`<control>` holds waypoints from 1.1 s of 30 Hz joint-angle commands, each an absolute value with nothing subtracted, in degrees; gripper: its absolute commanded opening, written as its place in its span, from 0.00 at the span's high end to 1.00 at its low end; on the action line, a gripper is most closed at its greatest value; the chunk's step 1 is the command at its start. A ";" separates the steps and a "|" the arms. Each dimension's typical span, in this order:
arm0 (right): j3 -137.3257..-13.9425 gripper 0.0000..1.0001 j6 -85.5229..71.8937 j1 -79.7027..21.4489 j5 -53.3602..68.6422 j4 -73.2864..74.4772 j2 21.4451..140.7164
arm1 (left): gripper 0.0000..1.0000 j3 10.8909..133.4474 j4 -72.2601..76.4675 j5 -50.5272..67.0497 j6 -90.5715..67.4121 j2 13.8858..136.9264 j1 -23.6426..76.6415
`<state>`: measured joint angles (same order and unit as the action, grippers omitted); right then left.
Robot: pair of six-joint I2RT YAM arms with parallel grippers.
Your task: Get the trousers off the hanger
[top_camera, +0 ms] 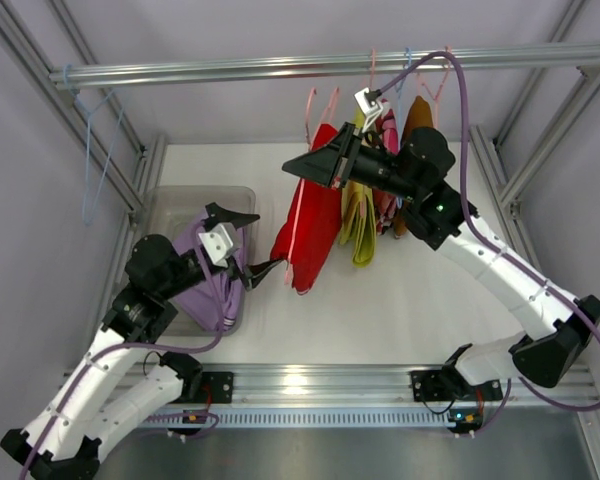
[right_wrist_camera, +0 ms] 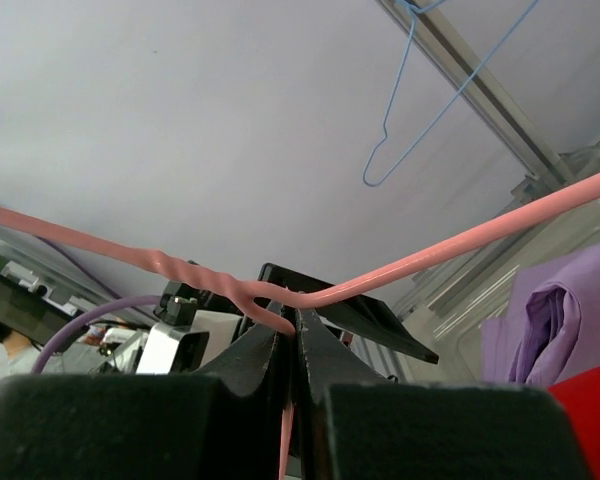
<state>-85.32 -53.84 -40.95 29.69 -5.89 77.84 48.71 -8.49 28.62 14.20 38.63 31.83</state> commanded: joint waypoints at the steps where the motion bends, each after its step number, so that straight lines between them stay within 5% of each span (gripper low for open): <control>1: -91.05 1.00 -54.22 -40.43 30.58 -15.03 77.43 | 0.01 47.55 2.01 29.88 12.31 39.98 31.82; 13: -92.20 1.00 -54.67 -40.69 31.38 -15.29 78.05 | 0.14 46.85 10.54 26.19 14.59 45.35 34.28; 20: -91.85 1.00 -54.93 -41.04 32.17 -15.64 77.70 | 0.44 48.34 13.36 25.23 12.92 49.12 35.07; 24: -90.71 1.00 -54.32 -41.13 32.52 -15.56 76.73 | 0.73 52.28 11.26 24.61 12.22 49.66 35.07; 26: -89.74 1.00 -54.14 -40.69 32.52 -15.47 76.03 | 0.99 53.35 9.32 23.91 11.69 49.05 34.98; 33: -80.62 1.00 -51.25 -40.17 32.08 -14.77 73.04 | 1.00 61.25 0.80 18.11 8.71 46.32 34.98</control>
